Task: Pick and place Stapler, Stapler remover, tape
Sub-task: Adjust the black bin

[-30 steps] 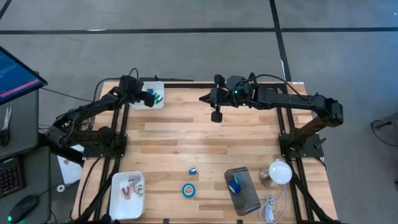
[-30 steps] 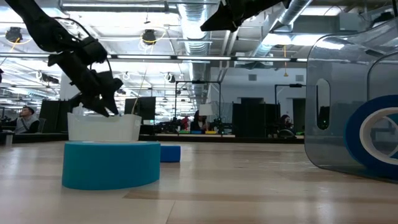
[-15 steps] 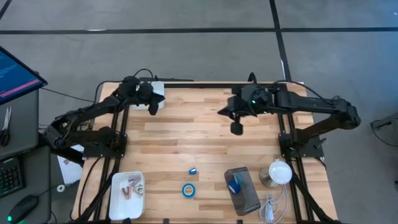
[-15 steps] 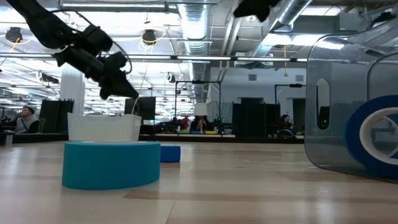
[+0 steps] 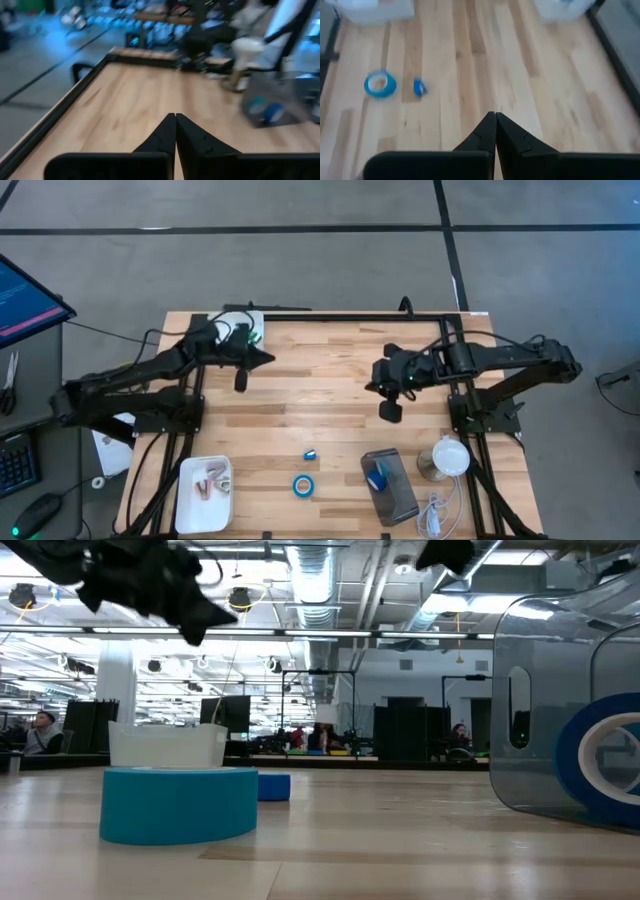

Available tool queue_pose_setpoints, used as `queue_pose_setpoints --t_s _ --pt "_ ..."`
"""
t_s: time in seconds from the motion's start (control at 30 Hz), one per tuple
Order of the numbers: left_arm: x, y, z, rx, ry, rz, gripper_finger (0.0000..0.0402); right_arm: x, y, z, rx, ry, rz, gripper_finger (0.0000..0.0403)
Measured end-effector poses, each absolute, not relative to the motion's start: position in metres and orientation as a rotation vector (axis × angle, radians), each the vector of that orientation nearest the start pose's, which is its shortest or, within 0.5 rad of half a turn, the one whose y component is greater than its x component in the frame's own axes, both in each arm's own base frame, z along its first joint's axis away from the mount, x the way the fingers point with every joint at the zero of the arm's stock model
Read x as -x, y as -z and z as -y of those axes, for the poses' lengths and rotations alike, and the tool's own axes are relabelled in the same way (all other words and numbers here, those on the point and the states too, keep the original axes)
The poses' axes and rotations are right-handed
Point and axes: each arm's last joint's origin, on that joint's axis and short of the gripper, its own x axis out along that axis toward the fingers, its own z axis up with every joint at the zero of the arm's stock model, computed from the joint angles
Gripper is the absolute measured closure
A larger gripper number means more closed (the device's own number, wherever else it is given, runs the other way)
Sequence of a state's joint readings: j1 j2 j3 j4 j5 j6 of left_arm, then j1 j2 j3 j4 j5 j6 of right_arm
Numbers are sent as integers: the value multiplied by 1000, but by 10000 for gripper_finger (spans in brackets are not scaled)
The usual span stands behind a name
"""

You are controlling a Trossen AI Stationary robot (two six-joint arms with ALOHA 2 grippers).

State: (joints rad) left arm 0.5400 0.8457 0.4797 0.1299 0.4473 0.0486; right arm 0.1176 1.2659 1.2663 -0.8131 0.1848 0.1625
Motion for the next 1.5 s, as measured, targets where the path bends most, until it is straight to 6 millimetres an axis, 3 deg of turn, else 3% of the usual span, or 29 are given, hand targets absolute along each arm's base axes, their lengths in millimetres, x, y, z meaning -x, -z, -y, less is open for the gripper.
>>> queue_pose_setpoints --t_s 0.23,0.53,0.83,1.17,1.5 --pt "-162 -264 -54 7 53 -119 399 -237 -336 -37 -178 149 -948 403" --pt "-162 -266 -49 0 78 -107 399 -240 -326 -45 -510 181 -1058 403" --pt "-163 -263 -50 6 78 -121 399 -267 -300 -78 -386 284 -1207 403" --pt "-164 -263 -50 8 77 -123 399 -289 -327 -124 -433 465 -1289 403" --pt "-163 -261 -50 19 78 -144 399 -326 -329 -168 -472 558 -1340 403"
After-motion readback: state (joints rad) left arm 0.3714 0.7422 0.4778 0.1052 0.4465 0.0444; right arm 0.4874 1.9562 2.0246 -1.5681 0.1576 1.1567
